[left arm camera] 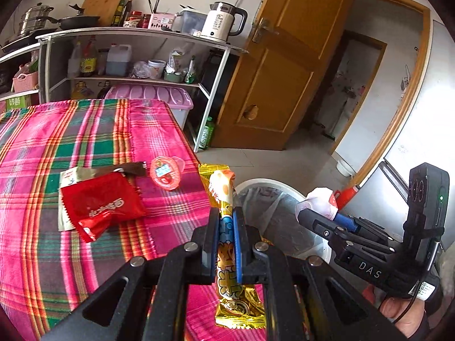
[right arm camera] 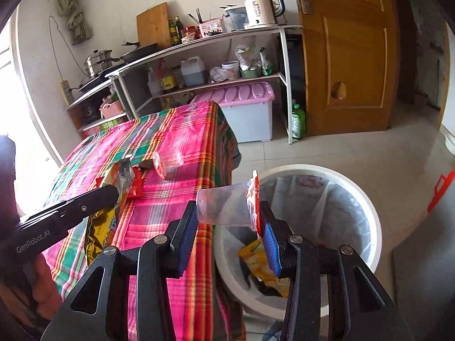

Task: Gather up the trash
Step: 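Carry the candy bar in left tool while right tool carries the cup over the bin, then open left tool to drop the candy bar while right tool drops the cup into the bin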

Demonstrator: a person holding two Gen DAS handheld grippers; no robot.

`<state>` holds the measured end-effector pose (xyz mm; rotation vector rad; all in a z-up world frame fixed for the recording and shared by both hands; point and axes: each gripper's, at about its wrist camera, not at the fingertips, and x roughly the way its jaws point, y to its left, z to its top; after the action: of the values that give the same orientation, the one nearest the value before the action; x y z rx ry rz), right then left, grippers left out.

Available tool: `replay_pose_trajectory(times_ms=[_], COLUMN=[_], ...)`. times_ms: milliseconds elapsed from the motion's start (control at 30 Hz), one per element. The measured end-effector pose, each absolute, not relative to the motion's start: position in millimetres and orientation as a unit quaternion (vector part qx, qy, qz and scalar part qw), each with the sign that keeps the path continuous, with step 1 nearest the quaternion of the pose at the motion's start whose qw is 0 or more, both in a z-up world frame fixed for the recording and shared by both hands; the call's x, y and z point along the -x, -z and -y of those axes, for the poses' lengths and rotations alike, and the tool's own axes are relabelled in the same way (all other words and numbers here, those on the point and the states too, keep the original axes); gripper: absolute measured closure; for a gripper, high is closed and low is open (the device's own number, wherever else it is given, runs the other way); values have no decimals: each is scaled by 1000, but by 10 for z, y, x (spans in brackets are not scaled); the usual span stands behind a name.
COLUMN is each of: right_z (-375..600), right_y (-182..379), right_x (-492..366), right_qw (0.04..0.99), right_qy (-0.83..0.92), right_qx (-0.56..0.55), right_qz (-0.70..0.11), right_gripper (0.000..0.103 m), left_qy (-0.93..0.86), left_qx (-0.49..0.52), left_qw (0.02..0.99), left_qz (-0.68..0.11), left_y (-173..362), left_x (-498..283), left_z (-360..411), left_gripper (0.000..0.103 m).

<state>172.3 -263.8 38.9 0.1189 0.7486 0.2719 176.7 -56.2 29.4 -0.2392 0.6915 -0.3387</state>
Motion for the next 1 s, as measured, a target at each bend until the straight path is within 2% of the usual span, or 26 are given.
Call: replay_pose_trajectory(times_ms=[767,1000], right_z=[3286,3282], right_y=[-5,67], right_x=[-1936,-1990], right_qw=[908,903], right_qy=[-70,-70], right_qx=[-97,-95], right_qz=[-402,-413], right_gripper=[59,58], left_qy=[219,221], left_qx=[93,102], left_qw=[890,880], left_qz=[-390,-408], left_y=[54,154], left_x=[-2299,-2396], left_z=[1401,1458], left_gripper=[93,89])
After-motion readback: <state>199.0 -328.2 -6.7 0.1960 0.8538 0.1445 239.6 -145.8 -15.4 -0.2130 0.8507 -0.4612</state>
